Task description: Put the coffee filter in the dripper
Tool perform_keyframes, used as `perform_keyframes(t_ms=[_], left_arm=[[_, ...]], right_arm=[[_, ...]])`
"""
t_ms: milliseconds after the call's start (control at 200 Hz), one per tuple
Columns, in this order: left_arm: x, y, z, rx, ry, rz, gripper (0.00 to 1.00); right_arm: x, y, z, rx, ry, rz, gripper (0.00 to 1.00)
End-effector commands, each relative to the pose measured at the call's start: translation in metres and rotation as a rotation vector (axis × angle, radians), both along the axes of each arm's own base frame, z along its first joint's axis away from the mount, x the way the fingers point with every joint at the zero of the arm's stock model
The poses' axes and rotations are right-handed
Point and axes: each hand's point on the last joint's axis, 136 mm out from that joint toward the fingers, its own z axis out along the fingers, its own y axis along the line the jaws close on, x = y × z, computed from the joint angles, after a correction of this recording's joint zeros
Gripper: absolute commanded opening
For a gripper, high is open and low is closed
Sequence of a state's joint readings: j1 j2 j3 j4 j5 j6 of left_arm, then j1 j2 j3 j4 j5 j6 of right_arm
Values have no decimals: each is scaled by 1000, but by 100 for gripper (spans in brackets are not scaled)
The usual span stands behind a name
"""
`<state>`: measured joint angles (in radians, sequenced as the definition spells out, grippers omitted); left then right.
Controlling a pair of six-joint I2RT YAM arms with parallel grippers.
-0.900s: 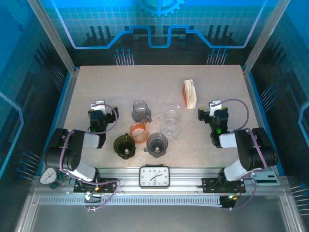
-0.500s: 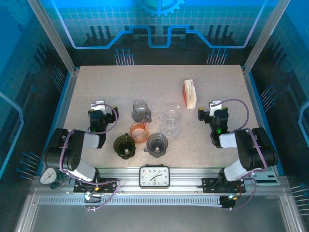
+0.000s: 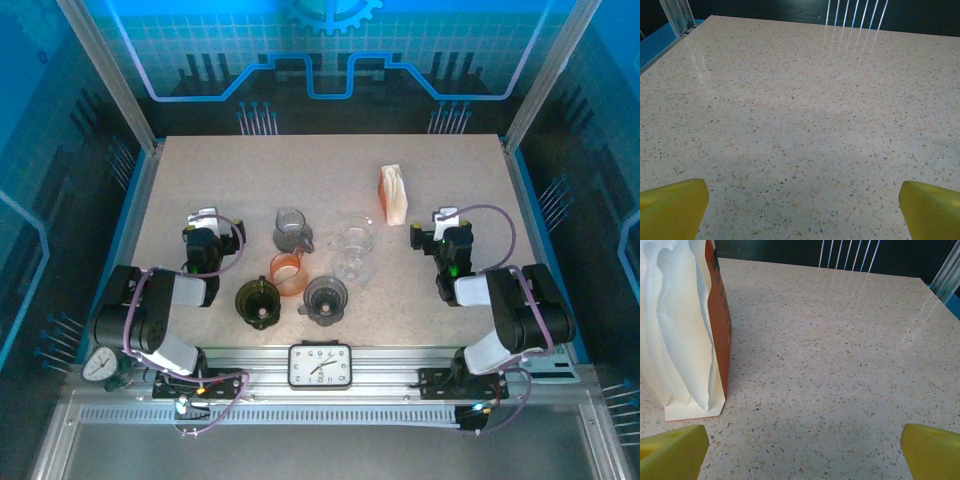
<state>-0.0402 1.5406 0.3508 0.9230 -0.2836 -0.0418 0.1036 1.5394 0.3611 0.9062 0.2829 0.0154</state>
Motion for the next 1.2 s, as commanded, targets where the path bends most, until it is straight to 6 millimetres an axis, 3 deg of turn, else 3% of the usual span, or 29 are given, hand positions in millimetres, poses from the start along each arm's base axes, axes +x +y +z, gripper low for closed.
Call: perform_keyframes(t_ms=[0,640,906,1076,1196], left_arm=[[7,-1,9,19,-32,-7,99],[6,-2,14,16,-43,-10,99],[8,4,44,23,22,23,99],[1,15,90,-41,-104,109,99],[-3,25,124,-229,-241,216,99]], right_arm=[[7,1,12,5,-42,-3,100],[7,-1,14,43,-36,23,100],[10,-9,37,32,26,-33,100],[4,-20,64,36,11,-154,100],[-9,-41,88,81,-53,-373,100]])
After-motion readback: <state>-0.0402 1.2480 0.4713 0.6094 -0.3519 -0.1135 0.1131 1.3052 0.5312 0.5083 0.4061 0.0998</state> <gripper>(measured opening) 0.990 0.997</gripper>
